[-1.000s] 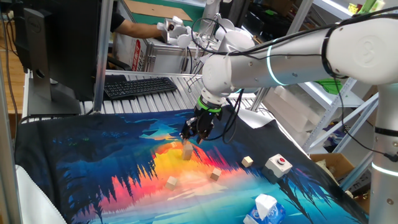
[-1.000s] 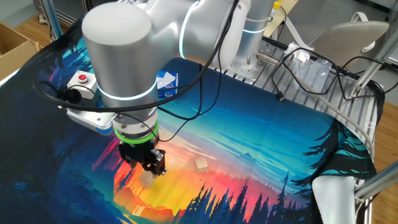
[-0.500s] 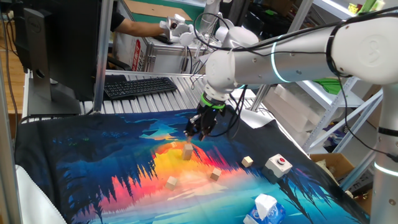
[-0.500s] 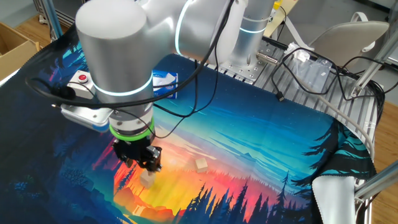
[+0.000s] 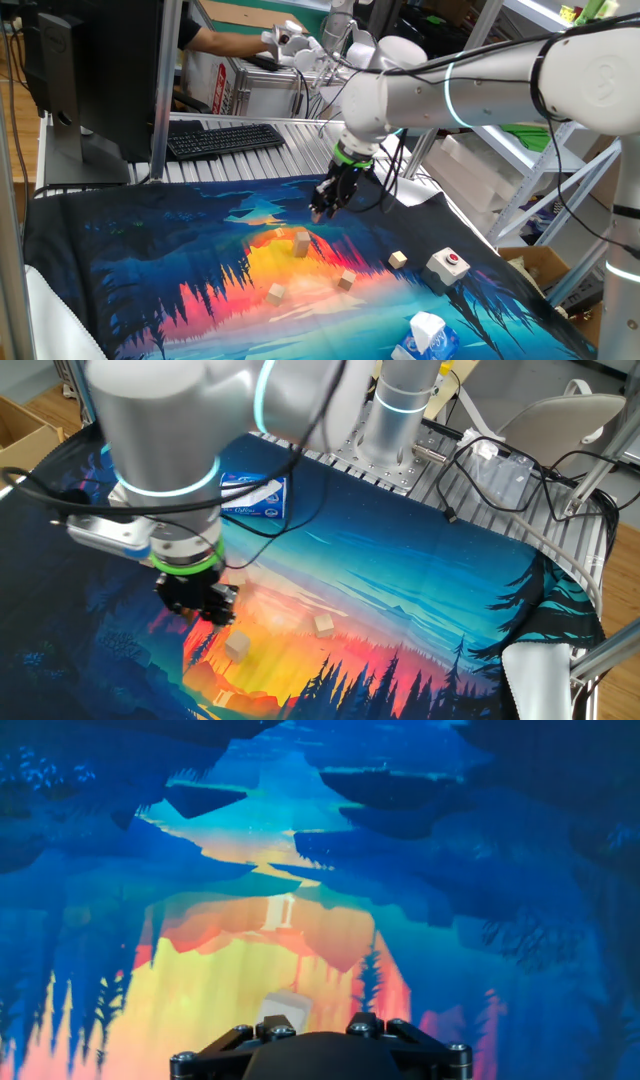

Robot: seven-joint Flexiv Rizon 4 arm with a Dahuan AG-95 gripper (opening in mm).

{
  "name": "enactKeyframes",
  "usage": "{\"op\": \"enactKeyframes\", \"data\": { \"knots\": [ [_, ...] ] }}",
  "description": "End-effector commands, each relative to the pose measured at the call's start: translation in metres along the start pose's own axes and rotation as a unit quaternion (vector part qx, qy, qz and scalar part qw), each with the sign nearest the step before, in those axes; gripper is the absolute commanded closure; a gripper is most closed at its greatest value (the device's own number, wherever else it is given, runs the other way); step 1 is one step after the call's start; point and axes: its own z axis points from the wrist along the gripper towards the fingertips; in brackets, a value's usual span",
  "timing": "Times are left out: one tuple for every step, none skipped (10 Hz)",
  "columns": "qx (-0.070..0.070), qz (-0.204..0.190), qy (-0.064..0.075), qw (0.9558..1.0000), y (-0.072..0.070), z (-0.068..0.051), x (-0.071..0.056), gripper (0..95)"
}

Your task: Stack the blocks in a vertical line of five

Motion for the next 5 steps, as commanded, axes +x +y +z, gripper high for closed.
{"op": "enactKeyframes", "data": {
  "knots": [
    [0.004, 0.0, 0.001, 1.0, -0.0046, -0.0019, -0.0008, 38.0],
    [0.006, 0.0, 0.0, 1.0, -0.0072, -0.0042, -0.0016, 38.0],
    [0.006, 0.0, 0.003, 1.0, -0.0097, -0.0062, -0.0023, 38.0],
    [0.006, 0.0, 0.006, 1.0, -0.0133, -0.009, -0.0033, 38.0],
    [0.005, 0.0, 0.009, 0.9999, -0.0145, -0.0099, -0.0036, 38.0]
  ]
}}
